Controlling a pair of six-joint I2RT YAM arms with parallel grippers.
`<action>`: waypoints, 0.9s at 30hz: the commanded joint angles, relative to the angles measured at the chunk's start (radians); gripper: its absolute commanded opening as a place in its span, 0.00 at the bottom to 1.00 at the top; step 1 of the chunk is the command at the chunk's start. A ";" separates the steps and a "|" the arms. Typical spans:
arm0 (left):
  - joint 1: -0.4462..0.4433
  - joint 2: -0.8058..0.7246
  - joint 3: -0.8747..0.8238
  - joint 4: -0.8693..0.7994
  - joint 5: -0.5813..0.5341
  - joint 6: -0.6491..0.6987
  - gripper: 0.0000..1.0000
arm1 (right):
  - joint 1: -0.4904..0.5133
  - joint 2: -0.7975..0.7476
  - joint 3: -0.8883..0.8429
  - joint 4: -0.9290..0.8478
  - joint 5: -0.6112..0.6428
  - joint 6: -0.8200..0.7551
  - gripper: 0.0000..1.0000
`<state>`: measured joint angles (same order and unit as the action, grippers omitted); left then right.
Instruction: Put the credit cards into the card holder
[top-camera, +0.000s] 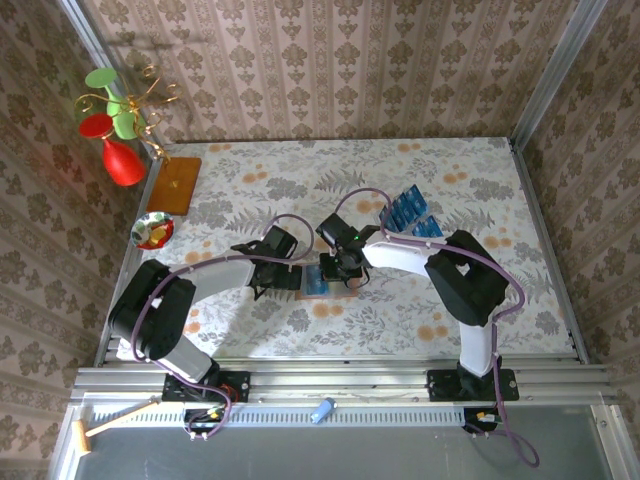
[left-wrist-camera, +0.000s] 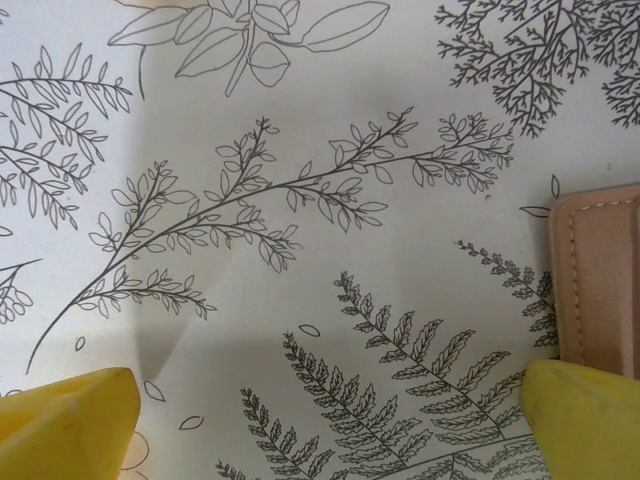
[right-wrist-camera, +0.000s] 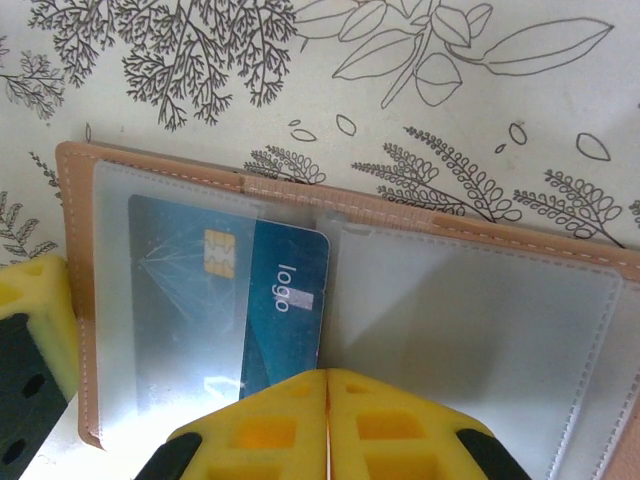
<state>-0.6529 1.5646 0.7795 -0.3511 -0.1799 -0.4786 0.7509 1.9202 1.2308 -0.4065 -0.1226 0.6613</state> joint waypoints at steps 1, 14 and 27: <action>-0.003 0.030 0.008 0.005 0.016 0.005 1.00 | 0.006 0.012 0.011 0.014 -0.028 0.020 0.10; 0.042 -0.062 -0.003 -0.053 -0.008 0.004 1.00 | 0.006 -0.027 -0.031 0.033 -0.032 0.033 0.10; 0.047 -0.009 -0.016 -0.027 0.026 0.005 1.00 | 0.006 -0.005 -0.042 0.058 -0.050 0.054 0.10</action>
<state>-0.6014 1.5330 0.7700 -0.3729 -0.1715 -0.4786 0.7509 1.9198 1.2030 -0.3454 -0.1585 0.6952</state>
